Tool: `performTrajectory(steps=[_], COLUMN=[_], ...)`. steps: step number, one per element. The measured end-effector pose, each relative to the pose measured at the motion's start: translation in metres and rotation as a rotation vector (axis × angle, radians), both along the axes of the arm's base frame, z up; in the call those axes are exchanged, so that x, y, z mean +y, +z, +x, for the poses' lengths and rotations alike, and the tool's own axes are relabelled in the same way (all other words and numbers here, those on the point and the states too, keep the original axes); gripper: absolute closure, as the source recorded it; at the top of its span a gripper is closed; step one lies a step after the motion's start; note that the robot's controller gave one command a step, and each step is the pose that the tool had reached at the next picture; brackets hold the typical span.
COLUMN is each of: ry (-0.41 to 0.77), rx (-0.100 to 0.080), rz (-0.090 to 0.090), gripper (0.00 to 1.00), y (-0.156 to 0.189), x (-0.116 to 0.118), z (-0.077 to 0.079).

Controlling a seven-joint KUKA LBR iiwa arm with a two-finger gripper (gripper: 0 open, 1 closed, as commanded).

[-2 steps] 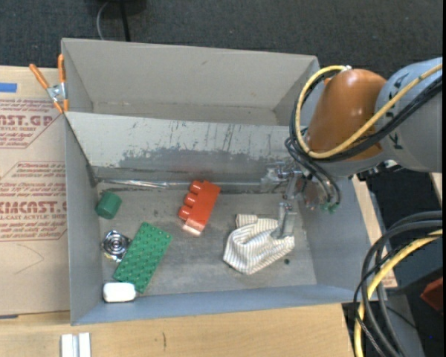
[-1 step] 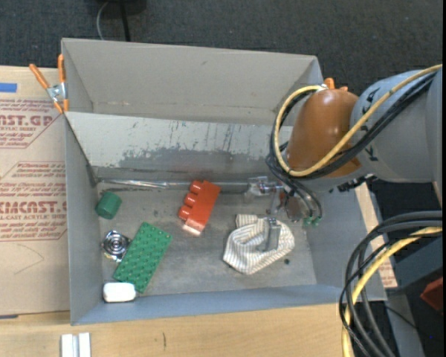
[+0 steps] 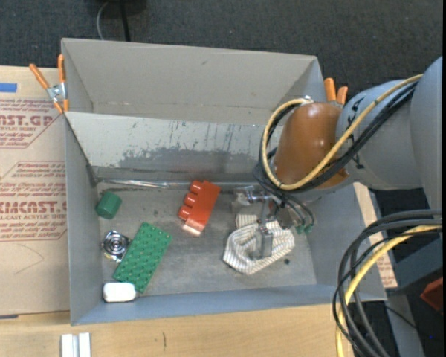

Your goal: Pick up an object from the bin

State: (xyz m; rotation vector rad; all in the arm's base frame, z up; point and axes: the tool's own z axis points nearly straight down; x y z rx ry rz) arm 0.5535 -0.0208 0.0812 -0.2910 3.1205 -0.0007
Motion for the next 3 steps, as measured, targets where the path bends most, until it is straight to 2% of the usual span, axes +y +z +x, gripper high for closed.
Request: performTrajectory(steps=[1, 2, 3], ry=[0.136, 0.136, 0.172], rx=[0.007, 0.007, -0.001], rz=[-0.001, -0.001, -0.001], gripper=[1.00, 1.00, 1.00], y=[-0.011, -0.011, 0.186], x=[0.010, 0.010, 0.012], z=[-0.019, -0.019, -0.023])
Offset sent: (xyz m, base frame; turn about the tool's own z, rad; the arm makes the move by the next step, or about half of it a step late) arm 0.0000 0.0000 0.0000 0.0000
